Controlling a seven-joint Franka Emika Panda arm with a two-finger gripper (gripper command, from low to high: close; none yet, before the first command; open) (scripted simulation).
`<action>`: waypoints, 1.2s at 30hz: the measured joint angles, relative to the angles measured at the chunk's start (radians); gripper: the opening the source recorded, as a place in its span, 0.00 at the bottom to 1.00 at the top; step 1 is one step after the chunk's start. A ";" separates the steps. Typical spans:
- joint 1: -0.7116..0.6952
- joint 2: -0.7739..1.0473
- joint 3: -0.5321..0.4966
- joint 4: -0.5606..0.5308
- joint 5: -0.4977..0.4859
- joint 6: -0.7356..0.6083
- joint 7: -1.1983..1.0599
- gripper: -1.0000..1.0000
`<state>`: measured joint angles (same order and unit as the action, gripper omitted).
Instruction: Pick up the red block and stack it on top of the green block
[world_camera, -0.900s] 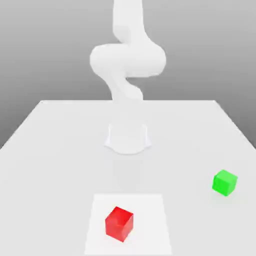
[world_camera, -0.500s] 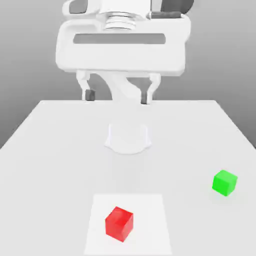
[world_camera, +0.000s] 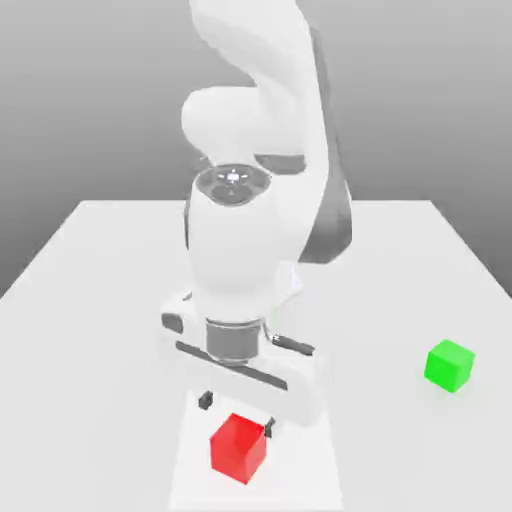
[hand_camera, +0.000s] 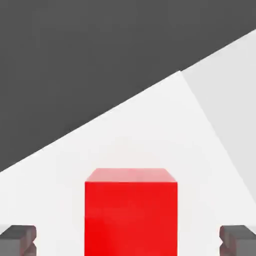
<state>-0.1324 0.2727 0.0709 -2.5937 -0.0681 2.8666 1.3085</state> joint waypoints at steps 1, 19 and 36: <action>0.007 0.033 -0.008 0.005 -0.007 0.027 0.005 0.00; 0.164 -0.223 0.129 -0.055 0.102 -0.155 0.149 0.00; 0.566 -0.364 0.362 -0.143 0.150 -0.193 0.727 0.00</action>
<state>0.4336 -0.0914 0.4330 -2.7365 0.0822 2.6734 2.0351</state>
